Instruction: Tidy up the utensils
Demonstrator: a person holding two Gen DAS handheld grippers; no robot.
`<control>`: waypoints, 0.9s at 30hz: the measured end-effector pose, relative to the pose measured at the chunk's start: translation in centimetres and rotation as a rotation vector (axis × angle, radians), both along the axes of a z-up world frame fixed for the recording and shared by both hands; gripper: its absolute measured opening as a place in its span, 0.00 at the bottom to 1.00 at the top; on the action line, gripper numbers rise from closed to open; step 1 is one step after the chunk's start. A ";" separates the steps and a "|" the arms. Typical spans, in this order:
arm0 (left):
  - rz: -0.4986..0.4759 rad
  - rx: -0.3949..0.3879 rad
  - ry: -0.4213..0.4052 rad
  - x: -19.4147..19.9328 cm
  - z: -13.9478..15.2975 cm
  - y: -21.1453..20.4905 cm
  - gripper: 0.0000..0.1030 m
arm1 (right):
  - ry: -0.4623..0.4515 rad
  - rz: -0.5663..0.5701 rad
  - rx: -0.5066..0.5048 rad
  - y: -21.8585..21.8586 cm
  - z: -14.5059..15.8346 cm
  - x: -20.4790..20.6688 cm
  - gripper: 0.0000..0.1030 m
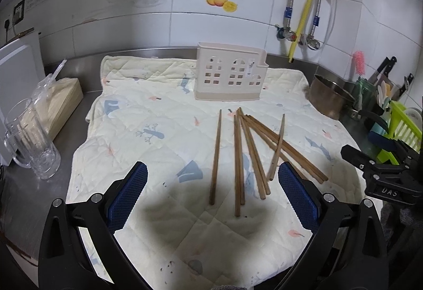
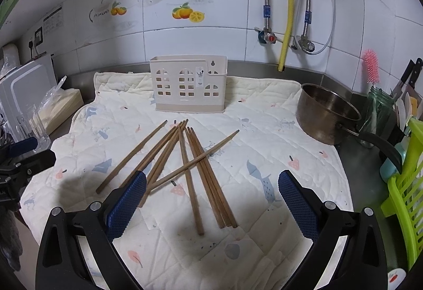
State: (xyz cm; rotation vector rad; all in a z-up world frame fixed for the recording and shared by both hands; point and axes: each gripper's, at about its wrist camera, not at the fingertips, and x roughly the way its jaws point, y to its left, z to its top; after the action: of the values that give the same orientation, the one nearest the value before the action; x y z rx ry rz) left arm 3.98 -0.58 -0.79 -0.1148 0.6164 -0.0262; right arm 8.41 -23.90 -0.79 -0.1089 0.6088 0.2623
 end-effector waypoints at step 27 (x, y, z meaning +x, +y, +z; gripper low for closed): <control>-0.375 0.024 0.128 7.8 -5.4 -7.9 0.45 | 0.087 -0.043 0.033 -2.3 -3.5 3.0 0.79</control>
State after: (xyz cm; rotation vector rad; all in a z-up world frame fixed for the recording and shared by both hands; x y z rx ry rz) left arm 11.75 -8.52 -6.15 0.0237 0.7593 -0.3759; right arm 11.46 -26.24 -4.33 -0.0532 0.6926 0.2362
